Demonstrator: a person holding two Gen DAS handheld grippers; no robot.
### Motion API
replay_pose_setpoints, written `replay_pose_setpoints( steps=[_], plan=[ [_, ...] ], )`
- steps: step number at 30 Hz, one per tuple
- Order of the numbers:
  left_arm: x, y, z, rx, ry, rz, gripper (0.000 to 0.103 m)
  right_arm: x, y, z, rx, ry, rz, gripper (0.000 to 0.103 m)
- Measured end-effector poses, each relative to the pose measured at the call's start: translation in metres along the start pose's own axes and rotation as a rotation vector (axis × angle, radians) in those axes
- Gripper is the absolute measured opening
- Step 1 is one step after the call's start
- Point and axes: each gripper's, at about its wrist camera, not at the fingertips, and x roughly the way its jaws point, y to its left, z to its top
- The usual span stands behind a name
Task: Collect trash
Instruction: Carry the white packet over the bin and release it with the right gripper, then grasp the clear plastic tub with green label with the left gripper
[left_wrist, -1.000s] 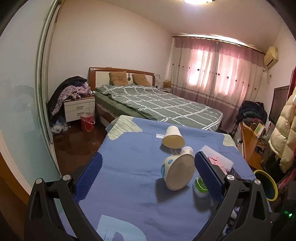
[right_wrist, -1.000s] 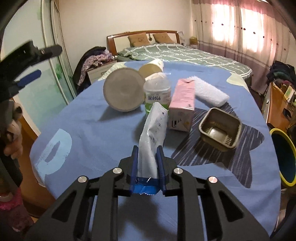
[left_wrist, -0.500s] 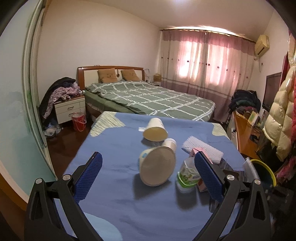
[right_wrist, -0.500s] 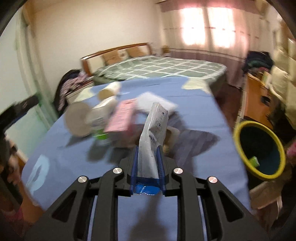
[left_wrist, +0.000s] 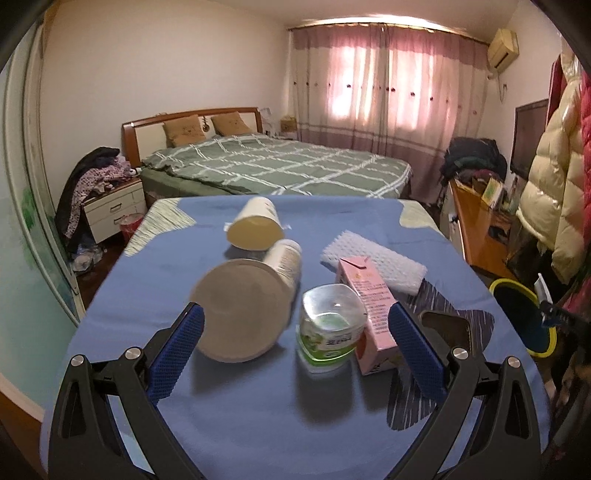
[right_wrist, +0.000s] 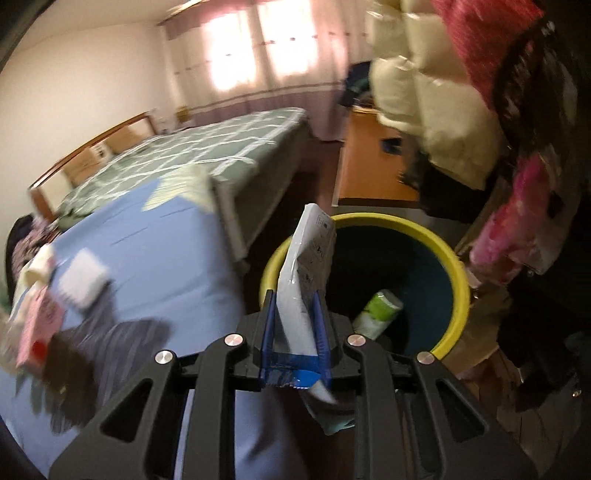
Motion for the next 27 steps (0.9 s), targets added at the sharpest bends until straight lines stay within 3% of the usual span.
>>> replay_pose_setpoints(
  steps=[7,9,12,23,27],
  plan=[
    [0.034,-0.014,0.001,0.015,0.046,-0.005,0.098,0.023,-0.017,0.017,0.092,0.019,-0.058,0.021],
    [0.041,-0.014,0.002,0.013,0.055,-0.007,0.098,0.022,-0.018,0.015,0.105,0.018,-0.064,0.029],
    [0.049,-0.014,0.003,0.008,0.062,-0.012,0.098,0.020,-0.020,0.014,0.112,0.018,-0.072,0.032],
    [0.072,-0.008,0.001,-0.017,0.092,-0.014,0.098,0.019,-0.008,0.014,0.086,0.022,-0.079,0.034],
    [0.077,-0.004,0.000,-0.025,0.100,-0.016,0.091,0.022,0.002,0.014,0.053,0.027,-0.075,0.034]
  ],
)
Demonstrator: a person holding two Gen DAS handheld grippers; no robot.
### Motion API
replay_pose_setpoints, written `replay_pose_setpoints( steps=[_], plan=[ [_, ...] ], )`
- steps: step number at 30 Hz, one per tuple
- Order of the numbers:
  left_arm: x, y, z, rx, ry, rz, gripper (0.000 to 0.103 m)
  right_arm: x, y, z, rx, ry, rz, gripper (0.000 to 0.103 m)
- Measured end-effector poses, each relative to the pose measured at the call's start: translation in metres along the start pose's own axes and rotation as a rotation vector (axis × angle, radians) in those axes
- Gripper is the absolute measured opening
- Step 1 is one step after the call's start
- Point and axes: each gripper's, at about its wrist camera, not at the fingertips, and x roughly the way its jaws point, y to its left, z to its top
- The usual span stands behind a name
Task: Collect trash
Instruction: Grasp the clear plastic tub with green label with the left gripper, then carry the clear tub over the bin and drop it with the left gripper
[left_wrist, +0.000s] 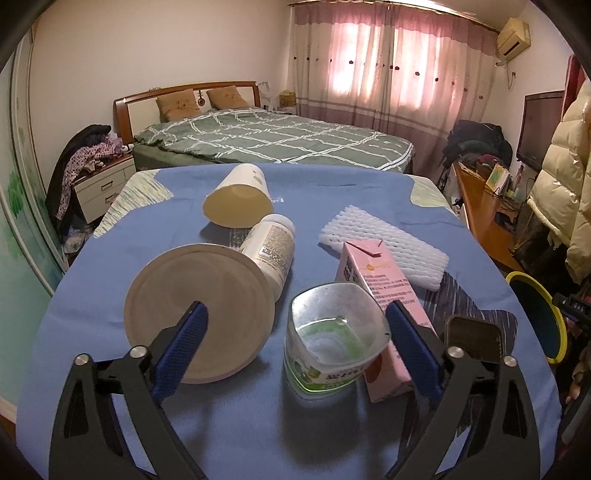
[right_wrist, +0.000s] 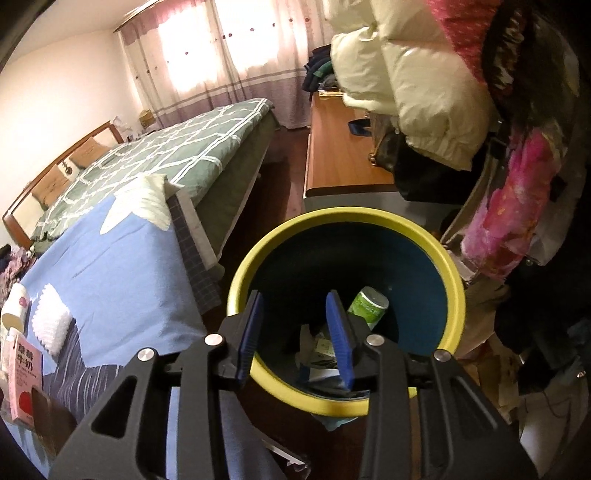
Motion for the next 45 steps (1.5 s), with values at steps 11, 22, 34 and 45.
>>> replay_pose_setpoints(
  steps=[11,22,34,45],
  plan=[
    [0.000,-0.007,0.003,0.016,0.002,-0.064,0.053,-0.005,-0.002,0.000,0.009,-0.026,0.012,0.034],
    [-0.066,-0.036,0.031,0.085,-0.108,-0.122,0.053,-0.023,-0.020,-0.005,0.018,-0.057,0.025,0.034],
    [-0.068,-0.171,0.052,0.233,-0.086,-0.381,0.053,-0.042,-0.084,-0.010,0.101,-0.080,-0.013,0.035],
    [-0.017,-0.316,0.029,0.332,0.094,-0.574,0.053,-0.046,-0.135,-0.017,0.167,-0.078,-0.021,0.036]
  ],
)
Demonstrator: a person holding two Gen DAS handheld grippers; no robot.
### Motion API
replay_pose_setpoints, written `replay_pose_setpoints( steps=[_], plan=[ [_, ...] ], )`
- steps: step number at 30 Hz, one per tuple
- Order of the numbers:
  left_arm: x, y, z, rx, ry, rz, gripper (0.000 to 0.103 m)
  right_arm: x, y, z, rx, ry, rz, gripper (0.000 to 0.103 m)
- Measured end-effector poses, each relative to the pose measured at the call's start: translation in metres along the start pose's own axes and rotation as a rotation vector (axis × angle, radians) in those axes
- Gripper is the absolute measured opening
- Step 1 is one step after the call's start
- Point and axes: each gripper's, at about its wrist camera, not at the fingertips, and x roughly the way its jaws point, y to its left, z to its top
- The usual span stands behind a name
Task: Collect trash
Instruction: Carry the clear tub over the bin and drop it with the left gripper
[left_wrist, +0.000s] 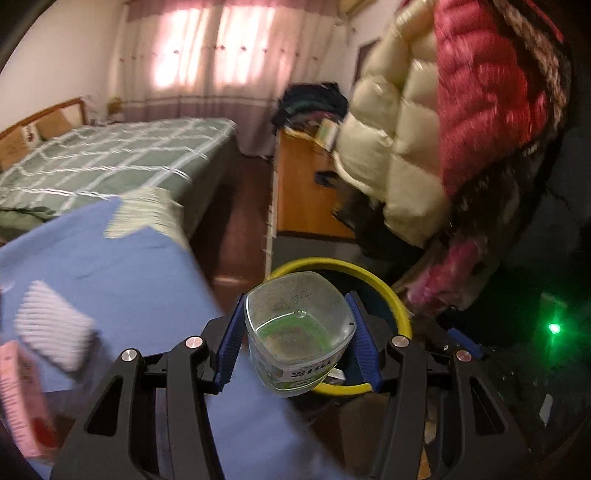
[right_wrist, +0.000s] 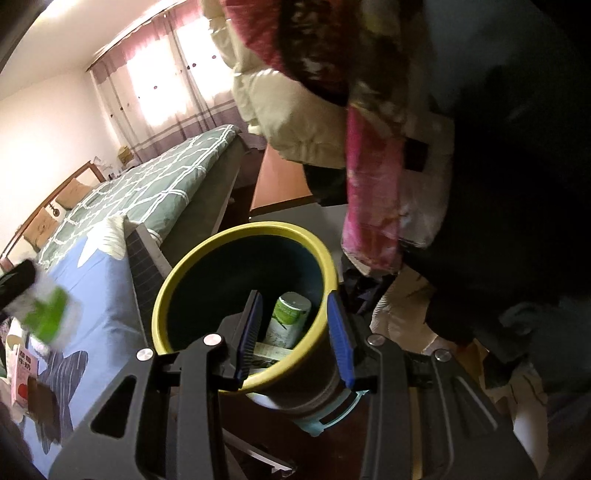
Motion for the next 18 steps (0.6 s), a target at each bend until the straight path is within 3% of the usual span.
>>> replay_pose_setpoints(
  steps=[7,11,13,14,18],
  plan=[
    [0.065,-0.033,0.004,0.017,0.104,-0.040,0.054,0.006,-0.020,-0.003,0.037,0.014,0.005,0.036],
    [0.088,-0.040,0.003,0.032,0.130,-0.015,0.054,0.010,-0.029,-0.004,0.054,0.023,0.001,0.036],
    [0.093,-0.041,0.001,0.032,0.137,0.002,0.066,0.012,-0.031,-0.005,0.056,0.028,0.000,0.037],
    [0.091,-0.040,0.001,0.034,0.126,0.011,0.080,0.013,-0.032,-0.006,0.056,0.030,0.000,0.038],
    [0.068,-0.038,0.005,0.037,0.073,0.017,0.083,0.013,-0.027,-0.007,0.050,0.034,0.009,0.038]
  ],
)
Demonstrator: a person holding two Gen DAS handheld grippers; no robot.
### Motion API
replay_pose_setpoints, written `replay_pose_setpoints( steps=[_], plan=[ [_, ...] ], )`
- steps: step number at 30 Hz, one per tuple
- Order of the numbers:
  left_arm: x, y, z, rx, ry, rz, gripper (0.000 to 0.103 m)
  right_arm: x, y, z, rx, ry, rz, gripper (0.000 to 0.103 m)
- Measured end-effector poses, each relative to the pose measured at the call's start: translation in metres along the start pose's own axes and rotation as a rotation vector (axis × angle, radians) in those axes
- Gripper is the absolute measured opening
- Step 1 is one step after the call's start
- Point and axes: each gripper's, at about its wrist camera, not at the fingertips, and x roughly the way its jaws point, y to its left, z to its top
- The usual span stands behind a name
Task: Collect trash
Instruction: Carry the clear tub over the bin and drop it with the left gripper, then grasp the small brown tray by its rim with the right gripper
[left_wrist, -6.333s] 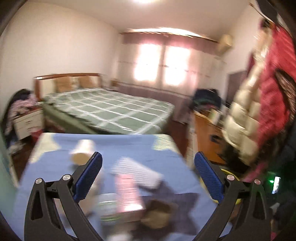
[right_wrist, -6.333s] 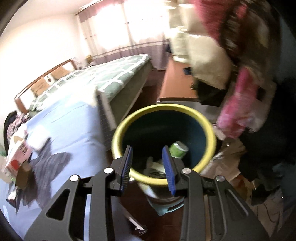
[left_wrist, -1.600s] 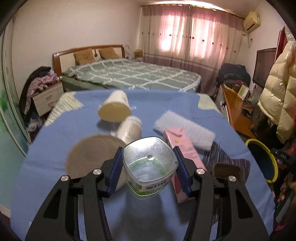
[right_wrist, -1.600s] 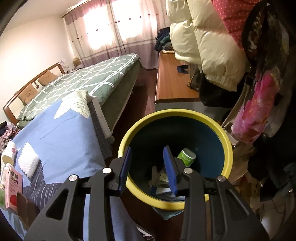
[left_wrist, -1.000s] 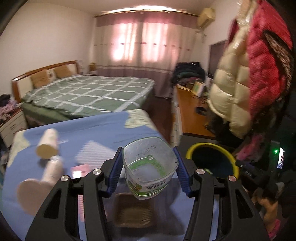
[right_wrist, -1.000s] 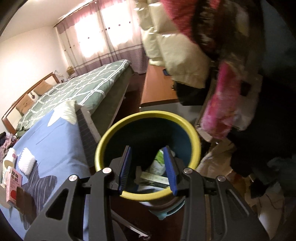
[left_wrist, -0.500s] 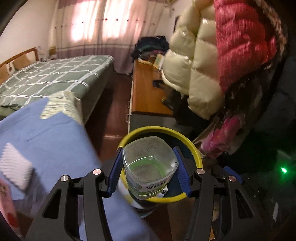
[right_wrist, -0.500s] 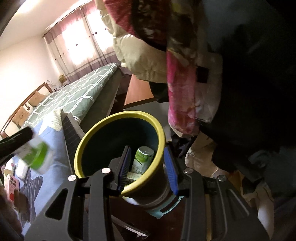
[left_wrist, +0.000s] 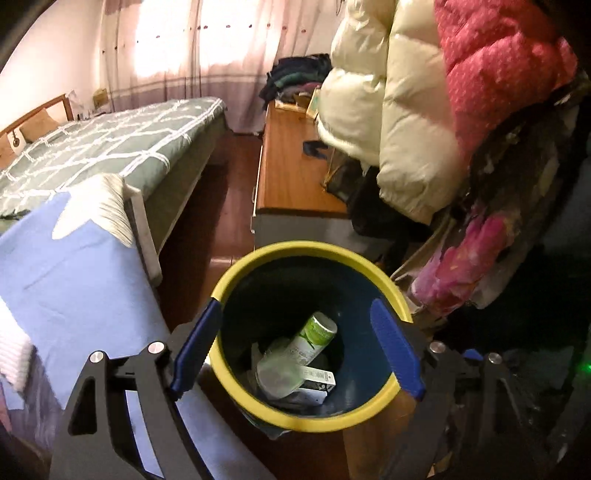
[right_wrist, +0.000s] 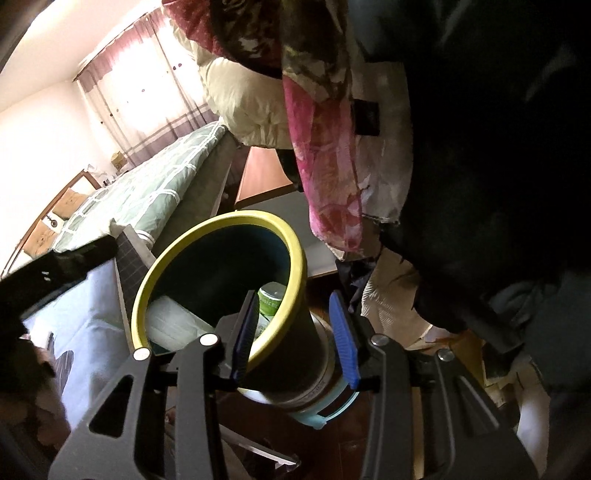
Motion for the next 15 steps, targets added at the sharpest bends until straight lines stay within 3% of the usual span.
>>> replay_pose_setpoints(
  steps=[5,15],
  plan=[
    [-0.059,0.024,-0.002,-0.056,-0.093,0.010,0.093,-0.002,0.017,-0.006,-0.034,0.007,0.026,0.040],
    [-0.183,0.103,-0.053,-0.154,-0.291,0.240,0.098,-0.010,0.087,-0.028,-0.169,0.038,0.119,0.041]
  ],
)
